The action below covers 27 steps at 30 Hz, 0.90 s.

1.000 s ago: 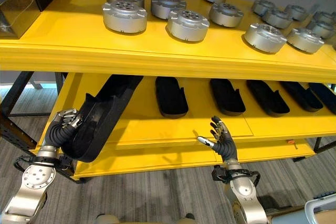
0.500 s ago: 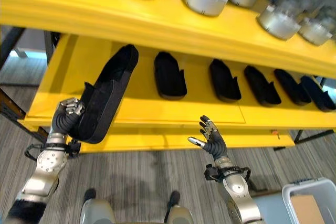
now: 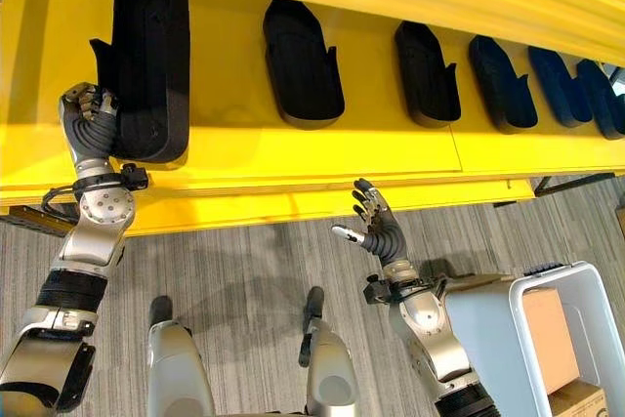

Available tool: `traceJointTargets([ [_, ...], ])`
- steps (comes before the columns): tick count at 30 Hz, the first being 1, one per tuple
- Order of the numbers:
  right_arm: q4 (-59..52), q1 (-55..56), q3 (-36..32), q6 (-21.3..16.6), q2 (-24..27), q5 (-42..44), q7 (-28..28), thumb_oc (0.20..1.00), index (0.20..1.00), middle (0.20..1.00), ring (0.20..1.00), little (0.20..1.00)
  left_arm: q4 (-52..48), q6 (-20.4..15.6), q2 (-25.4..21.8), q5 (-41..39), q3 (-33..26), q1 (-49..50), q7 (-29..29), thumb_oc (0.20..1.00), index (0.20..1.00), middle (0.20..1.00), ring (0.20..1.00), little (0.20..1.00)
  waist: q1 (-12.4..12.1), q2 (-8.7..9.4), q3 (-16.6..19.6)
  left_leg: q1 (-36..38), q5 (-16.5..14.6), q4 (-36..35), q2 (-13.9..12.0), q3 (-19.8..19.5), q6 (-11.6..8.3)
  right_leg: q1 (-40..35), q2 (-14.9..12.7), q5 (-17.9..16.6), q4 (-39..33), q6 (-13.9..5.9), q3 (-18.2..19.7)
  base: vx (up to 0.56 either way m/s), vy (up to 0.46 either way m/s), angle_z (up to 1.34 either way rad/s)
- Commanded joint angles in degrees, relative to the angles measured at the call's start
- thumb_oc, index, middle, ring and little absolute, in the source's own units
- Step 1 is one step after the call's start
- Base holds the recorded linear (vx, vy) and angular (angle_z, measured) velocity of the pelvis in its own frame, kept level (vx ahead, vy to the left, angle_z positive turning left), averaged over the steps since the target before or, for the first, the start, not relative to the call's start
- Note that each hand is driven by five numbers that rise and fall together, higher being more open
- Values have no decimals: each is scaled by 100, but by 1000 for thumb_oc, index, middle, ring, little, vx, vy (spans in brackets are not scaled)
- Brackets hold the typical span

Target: Move parts from the plastic box to the shelf.

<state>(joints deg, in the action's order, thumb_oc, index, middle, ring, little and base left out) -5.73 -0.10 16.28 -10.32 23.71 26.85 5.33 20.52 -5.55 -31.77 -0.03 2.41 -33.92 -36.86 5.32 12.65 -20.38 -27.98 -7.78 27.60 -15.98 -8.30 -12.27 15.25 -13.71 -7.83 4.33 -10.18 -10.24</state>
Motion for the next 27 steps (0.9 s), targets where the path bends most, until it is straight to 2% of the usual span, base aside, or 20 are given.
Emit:
traceJointTargets([
  [1,-490,-103,-214,-440,258,204,42,1000,1000,1000,1000,1000,203,-286,-495,-158,205,-858,-338,200,200,200,200,200,-4,-113,51,203,290,-544,371,572,627,197,-197,815,1160,12,-48,0,0,0],
  [4,-473,-126,-183,-442,250,216,34,1000,1000,1000,1000,1000,361,-278,-548,-199,267,-991,-347,200,200,200,200,200,19,-112,65,151,283,-510,363,560,631,231,-189,806,1163,12,-45,-4,-1,-1],
  [8,-510,-149,-80,-446,322,279,-48,1000,1000,1000,1000,1000,1123,-168,-805,-383,553,-1549,-287,200,200,200,200,200,131,-84,115,-46,278,-412,327,530,634,367,-130,778,1161,2,-41,-3,-1,-1],
  [14,-566,-57,-121,-498,405,318,-126,1000,1000,1000,1000,1000,1775,4,-1179,-241,857,-2004,-200,200,200,200,200,200,255,-64,154,-319,238,-237,321,508,645,581,-63,766,1203,16,-7,0,0,0],
  [27,-634,18,-191,-529,485,391,-211,1000,1000,1000,1000,1000,2146,115,-1350,-126,935,-2046,-111,200,200,200,200,200,295,-114,187,-556,219,-148,320,491,654,765,-20,794,1233,44,6,1,0,-1],
])
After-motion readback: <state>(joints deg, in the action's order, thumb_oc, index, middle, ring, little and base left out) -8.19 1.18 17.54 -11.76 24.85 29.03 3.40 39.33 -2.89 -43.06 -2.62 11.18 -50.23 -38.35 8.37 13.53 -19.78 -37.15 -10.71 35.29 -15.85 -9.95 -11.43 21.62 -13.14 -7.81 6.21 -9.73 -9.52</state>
